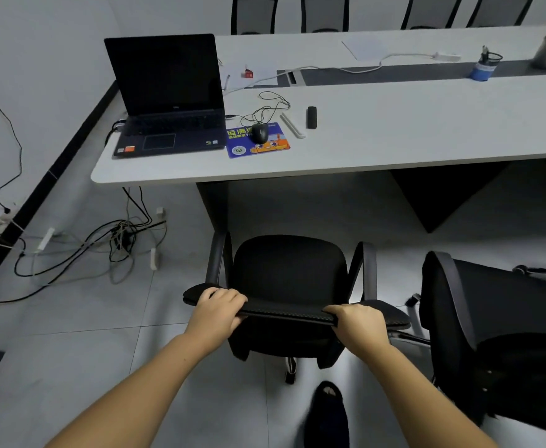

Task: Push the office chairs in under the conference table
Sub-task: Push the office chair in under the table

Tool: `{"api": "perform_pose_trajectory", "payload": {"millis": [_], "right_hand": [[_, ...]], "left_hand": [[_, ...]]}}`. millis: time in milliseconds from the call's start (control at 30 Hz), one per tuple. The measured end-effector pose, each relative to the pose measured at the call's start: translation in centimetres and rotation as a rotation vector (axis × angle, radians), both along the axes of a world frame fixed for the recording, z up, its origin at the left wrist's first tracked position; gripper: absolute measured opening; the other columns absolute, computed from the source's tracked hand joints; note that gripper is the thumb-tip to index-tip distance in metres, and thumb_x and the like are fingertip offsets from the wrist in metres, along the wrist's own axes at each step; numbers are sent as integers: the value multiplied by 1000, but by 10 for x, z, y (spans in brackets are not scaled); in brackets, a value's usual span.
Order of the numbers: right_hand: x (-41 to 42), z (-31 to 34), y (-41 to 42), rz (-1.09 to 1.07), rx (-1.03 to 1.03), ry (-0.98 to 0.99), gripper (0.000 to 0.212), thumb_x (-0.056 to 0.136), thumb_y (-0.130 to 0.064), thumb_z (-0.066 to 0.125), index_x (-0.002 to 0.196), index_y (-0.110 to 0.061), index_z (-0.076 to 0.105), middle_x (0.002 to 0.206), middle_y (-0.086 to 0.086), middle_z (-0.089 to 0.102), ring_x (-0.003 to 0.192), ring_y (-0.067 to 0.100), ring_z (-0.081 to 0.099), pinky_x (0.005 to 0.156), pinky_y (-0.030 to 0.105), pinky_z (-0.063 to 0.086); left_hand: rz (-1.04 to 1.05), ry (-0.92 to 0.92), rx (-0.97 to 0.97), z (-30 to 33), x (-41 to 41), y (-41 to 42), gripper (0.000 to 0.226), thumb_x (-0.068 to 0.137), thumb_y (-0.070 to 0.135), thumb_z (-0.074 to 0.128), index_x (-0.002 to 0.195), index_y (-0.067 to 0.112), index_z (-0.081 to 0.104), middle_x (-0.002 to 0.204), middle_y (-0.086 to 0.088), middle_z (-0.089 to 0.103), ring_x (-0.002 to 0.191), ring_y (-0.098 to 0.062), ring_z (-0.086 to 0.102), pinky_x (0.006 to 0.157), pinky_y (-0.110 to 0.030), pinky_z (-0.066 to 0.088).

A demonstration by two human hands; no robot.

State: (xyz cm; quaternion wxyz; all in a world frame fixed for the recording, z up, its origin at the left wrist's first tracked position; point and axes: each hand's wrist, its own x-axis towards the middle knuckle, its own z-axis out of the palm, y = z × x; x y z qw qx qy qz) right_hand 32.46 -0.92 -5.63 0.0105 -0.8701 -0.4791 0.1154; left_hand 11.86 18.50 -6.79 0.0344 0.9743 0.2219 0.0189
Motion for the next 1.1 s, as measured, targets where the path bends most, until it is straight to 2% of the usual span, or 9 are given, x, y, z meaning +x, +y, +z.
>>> {"api": "perform_pose_trajectory", "payload": {"millis": [100,200,367,500,667,800,1000,1100], "right_hand": [[30,-2,27,29,-7,-5,37,86,-24,45,118,-41,54,103,-6,70,94,22,63,64,30,41],[64,-6,51,60,-22,-15,35,86,-22,45,116,-36,56,96,-3,71,88,23,64,58,30,36],[122,-8,96,99,-21,6,36,87,-22,46,119,-34,55,97,-3,71,89,23,64,60,29,37],[168,-6,138,169,-29,-18,34,87,-22,46,117,-34,56,95,-2,71,86,22,64,59,29,38],[209,-1,192,224,-55,-23,34,90,-24,45,121,-35,54,103,-1,71,93,25,64,70,31,48],[227,-4,228,201,-60,-26,36,91,-24,45,125,-36,51,105,-1,70,94,25,64,71,31,49],[244,-7,268,215,-61,-38,36,92,-24,43,125,-35,50,101,-2,70,88,23,64,67,30,48],[261,-5,286,196,-73,-60,38,91,-23,43,126,-37,49,105,-4,70,93,22,64,67,29,47]], "left_hand": [[-27,23,31,-3,26,27,39,50,25,85,83,26,64,76,13,67,69,-8,65,66,-22,50],[-43,37,51,-5,57,51,39,47,25,86,78,26,63,71,13,65,63,-8,63,60,-20,49],[-30,40,70,-1,111,93,40,42,29,87,74,28,62,66,15,62,59,-5,61,58,-17,49],[58,14,24,-1,142,120,40,38,33,90,67,28,62,60,17,63,54,-3,61,56,-13,48],[103,8,26,0,172,156,39,40,35,91,63,23,62,57,12,64,53,-8,63,54,-14,50],[96,26,60,3,195,194,41,37,29,91,58,20,57,52,9,58,50,-12,58,62,-18,51],[79,54,58,6,214,242,43,36,31,91,57,21,54,51,10,55,47,-11,56,60,-17,49],[64,44,56,6,231,258,43,38,33,90,57,20,54,50,8,55,46,-13,55,57,-17,48]]}}
